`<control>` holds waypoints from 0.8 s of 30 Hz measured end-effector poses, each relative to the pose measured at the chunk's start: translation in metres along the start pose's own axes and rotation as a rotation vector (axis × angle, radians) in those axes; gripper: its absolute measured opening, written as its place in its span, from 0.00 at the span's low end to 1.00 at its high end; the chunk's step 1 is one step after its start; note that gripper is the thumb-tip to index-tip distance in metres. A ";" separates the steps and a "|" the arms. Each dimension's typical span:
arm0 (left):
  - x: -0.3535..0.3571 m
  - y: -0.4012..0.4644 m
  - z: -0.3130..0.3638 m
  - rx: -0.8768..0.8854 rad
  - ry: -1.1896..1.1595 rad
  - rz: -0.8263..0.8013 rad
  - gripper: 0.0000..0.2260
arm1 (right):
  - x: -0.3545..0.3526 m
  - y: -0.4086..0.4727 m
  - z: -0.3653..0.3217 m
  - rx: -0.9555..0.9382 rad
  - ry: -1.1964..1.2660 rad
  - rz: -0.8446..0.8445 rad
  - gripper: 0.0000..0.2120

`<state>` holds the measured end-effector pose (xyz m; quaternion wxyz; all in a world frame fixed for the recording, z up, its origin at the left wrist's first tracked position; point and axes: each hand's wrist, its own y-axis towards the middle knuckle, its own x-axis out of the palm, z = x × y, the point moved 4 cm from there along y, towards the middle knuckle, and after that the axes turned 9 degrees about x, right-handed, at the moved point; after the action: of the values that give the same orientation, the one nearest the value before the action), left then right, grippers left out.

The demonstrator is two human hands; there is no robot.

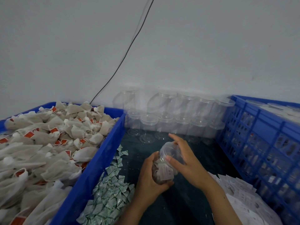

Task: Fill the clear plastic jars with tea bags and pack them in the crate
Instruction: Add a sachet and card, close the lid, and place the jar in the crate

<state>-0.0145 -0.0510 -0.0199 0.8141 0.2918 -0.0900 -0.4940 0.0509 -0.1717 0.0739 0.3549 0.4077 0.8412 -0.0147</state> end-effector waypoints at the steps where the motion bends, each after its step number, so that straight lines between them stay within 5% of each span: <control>1: 0.000 0.000 0.000 -0.004 -0.004 -0.002 0.42 | 0.003 0.001 0.001 -0.005 -0.041 -0.004 0.29; 6: -0.001 0.001 0.000 0.018 0.002 -0.002 0.43 | 0.011 0.005 0.002 -0.008 -0.271 0.049 0.35; 13: -0.009 0.005 -0.002 -0.226 -0.298 0.098 0.49 | 0.003 -0.004 0.021 0.064 0.208 0.304 0.33; 17: -0.006 0.004 0.002 -0.340 -0.673 0.080 0.32 | 0.012 -0.006 0.023 0.095 0.359 0.295 0.31; 20: -0.005 0.005 0.008 -0.340 -0.679 0.090 0.23 | 0.017 -0.010 0.021 0.105 0.374 0.270 0.30; 24: -0.010 0.008 0.013 -0.384 -0.648 0.060 0.23 | 0.015 -0.014 0.018 0.070 0.369 0.319 0.30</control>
<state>-0.0190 -0.0451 -0.0033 0.7972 -0.0404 -0.2571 -0.5447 0.0457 -0.1761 0.0473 0.1788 0.5431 0.8157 0.0872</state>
